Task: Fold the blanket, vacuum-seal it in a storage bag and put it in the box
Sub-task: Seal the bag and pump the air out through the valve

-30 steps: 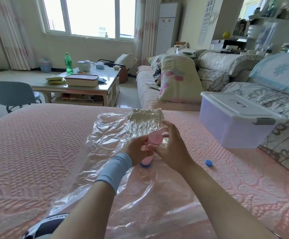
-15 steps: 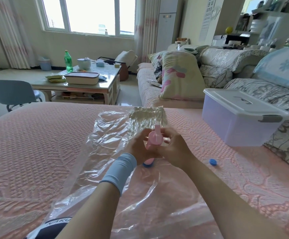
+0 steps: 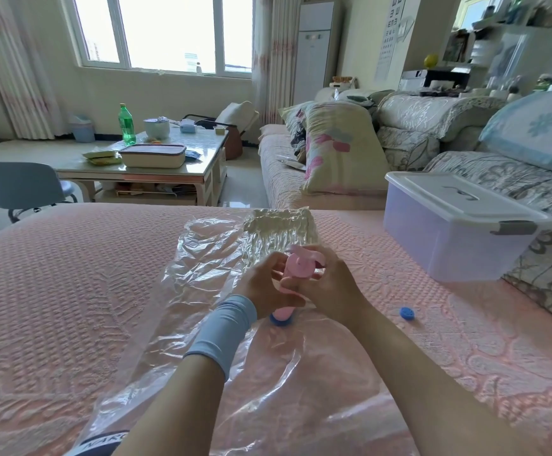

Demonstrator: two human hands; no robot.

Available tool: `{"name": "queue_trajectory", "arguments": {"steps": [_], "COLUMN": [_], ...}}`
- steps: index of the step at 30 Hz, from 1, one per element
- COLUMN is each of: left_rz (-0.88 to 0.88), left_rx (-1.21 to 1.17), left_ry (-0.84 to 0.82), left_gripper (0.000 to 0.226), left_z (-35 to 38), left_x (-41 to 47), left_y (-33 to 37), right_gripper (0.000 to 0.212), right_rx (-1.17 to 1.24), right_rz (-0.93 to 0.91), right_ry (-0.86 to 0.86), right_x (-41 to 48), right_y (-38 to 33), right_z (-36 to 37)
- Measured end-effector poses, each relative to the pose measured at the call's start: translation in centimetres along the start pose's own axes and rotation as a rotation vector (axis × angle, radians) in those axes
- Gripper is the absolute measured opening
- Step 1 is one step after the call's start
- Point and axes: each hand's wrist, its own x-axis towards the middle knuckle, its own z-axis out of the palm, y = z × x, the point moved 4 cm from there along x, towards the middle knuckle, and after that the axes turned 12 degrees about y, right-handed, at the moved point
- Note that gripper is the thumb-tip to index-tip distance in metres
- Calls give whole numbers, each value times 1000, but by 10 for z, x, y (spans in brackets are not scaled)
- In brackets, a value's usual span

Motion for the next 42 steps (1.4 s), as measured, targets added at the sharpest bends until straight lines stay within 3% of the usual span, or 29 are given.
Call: {"name": "queue_trajectory", "arguments": {"steps": [2, 5, 7, 11, 15, 17, 19, 22, 25, 33, 39, 42], "left_rz": [6, -2, 3, 28, -6, -14, -13, -49, -36, -70, -44, -64], "left_rx": [-43, -29, -15, -15, -7, 25, 60, 27, 50, -141, -19, -42], "left_ry": [-55, -130, -79, 44, 5, -92, -123, -9, 58, -15, 165, 135], "left_gripper": [66, 52, 42, 42, 56, 63, 53, 39, 45, 52, 44, 51], "left_z": [0, -1, -2, 0, 4, 4, 4, 0, 0, 3, 5, 9], "left_x": [3, 7, 7, 0, -2, -1, 0, 0, -3, -2, -5, -5], "left_y": [-2, -4, -2, 3, 2, -1, -3, -6, -2, 4, 4, 2], "right_gripper": [57, 54, 52, 48, 46, 55, 70, 75, 71, 48, 59, 48], "right_rx": [9, 20, 25, 20, 36, 41, 54, 83, 79, 194, 100, 82], "right_rz": [-1, 10, 25, 62, 75, 68, 84, 109, 168, 151, 190, 185], "right_ry": [-10, -37, -36, 4, 67, 55, 35, 1, 10, 0, 43, 70], "right_x": [3, 5, 5, 1, 0, 1, 3, 2, -2, 3, 0, 3], "right_y": [1, 2, 3, 10, 15, 14, 13, 14, 18, 14, 23, 25], "right_z": [-2, -2, -2, 3, 4, 3, 0, -2, 1, -3, 6, 3]}}
